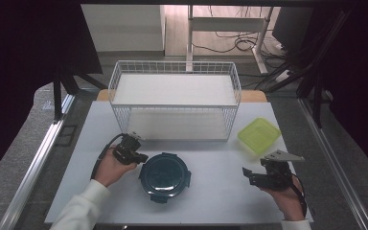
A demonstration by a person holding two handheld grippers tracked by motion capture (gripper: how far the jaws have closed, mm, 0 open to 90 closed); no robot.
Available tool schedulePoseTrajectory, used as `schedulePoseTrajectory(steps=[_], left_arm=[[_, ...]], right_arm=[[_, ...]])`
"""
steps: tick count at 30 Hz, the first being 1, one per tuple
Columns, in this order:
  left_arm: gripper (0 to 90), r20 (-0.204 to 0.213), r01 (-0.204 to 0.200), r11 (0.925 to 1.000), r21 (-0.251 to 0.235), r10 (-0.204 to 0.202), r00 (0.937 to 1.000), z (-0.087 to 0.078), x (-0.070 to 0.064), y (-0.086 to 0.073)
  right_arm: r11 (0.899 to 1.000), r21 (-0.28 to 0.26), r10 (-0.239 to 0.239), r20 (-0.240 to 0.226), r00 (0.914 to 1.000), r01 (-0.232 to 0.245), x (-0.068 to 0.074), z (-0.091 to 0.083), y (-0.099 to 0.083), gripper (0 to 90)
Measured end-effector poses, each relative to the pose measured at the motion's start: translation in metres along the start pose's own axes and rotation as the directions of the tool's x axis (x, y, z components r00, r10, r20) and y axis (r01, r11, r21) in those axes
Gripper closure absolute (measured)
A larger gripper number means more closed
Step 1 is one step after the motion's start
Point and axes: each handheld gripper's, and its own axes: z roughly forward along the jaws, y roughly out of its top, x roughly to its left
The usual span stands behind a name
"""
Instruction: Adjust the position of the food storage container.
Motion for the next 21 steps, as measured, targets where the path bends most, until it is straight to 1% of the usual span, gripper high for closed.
schedulePoseTrajectory(steps=[2,4,5,7,9,11,12,15,16,21], left_arm=[[90.0,-0.001,0.009,0.9999,0.009,-0.009,1.0000,-0.004,0.001,-0.011],[90.0,0.008,0.013,0.9998,0.012,-0.013,0.9999,-0.007,0.000,-0.019],[90.0,0.008,0.013,0.9998,0.012,-0.013,0.9999,-0.007,0.000,-0.019],[90.0,0.035,0.020,0.9998,0.004,-0.021,0.9992,-0.009,-0.001,-0.028],[90.0,0.059,0.026,0.9996,-0.010,-0.025,0.9979,-0.010,-0.003,-0.033],[89.8,0.100,0.038,0.9990,-0.023,-0.035,0.9944,-0.009,-0.007,-0.035],[89.8,0.093,0.034,0.9993,-0.017,-0.032,0.9951,-0.009,-0.008,-0.035],[89.9,0.100,0.033,0.9994,-0.006,-0.032,0.9945,-0.006,-0.009,-0.035],[89.9,0.096,0.035,0.9993,-0.014,-0.033,0.9948,-0.006,-0.009,-0.036],[90.0,0.080,0.045,0.9987,-0.025,-0.043,0.9959,-0.005,-0.013,-0.034]], right_arm=[[1.000,0.002,0.003,0.002,1.0000,-0.003,-0.001,0.000,-0.001,22.3],[1.000,0.002,0.008,0.004,1.0000,-0.008,-0.002,0.000,-0.001,22.3],[1.000,0.002,0.008,0.004,1.0000,-0.008,-0.002,0.000,-0.001,22.3],[1.000,0.000,0.009,0.004,1.0000,-0.009,-0.002,-0.001,0.000,22.3],[1.000,0.000,0.005,0.004,1.0000,-0.005,0.000,0.000,0.000,22.3],[1.000,0.002,0.003,0.001,1.0000,-0.003,0.002,0.001,0.001,22.1],[1.000,0.003,0.003,0.002,1.0000,-0.003,0.003,0.002,0.002,22.0],[1.000,0.006,-0.001,0.000,1.0000,0.001,0.004,0.004,0.001,21.9],[1.000,0.009,-0.002,-0.001,1.0000,0.002,0.005,0.004,0.001,21.8],[1.000,0.011,0.002,0.002,1.0000,-0.002,0.004,0.004,0.001,21.8]])
